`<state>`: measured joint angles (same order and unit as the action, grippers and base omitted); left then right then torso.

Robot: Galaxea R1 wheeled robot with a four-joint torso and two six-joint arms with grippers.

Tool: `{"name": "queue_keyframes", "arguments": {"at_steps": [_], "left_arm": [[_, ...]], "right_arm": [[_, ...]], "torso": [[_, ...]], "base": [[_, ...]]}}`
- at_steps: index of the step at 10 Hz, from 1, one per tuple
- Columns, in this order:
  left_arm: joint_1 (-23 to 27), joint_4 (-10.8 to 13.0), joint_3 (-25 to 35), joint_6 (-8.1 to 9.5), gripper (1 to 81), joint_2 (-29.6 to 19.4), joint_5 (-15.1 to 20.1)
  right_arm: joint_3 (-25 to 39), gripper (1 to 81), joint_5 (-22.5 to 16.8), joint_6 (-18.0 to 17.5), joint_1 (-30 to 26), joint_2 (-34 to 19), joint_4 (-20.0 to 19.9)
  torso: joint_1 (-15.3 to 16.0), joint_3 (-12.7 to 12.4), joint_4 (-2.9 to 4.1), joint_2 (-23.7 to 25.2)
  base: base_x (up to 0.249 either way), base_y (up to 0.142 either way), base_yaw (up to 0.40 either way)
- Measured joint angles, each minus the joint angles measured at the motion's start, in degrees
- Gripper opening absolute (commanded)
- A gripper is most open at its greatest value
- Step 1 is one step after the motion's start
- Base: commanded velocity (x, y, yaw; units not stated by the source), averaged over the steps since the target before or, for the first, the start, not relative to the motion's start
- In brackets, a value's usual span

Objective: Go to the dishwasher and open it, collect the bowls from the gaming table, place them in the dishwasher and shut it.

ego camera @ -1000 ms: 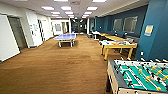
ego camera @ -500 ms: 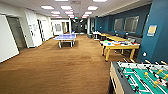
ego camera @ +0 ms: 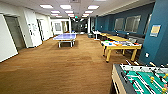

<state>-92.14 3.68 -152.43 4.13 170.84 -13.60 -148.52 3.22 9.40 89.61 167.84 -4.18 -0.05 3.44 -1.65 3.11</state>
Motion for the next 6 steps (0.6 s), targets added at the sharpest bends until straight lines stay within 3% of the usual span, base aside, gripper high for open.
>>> {"name": "queue_keyframes", "arguments": {"at_steps": [3,6], "left_arm": [[1.16,0.00,0.00,0.00,81.1,-0.02,-0.39],[-0.76,0.00,0.00,0.00,81.1,0.09,0.52]], "right_arm": [[-0.05,81.1,0.77,0.00,-1.46,-0.01,0.05],[-0.02,81.1,-0.24,0.00,0.60,0.05,0.20]], "torso": [[0.15,0.02,0.00,-0.05],[0.06,0.02,0.00,0.02]], "base": [[0.229,0.000,0.000],[0.248,0.000,0.000]]}}
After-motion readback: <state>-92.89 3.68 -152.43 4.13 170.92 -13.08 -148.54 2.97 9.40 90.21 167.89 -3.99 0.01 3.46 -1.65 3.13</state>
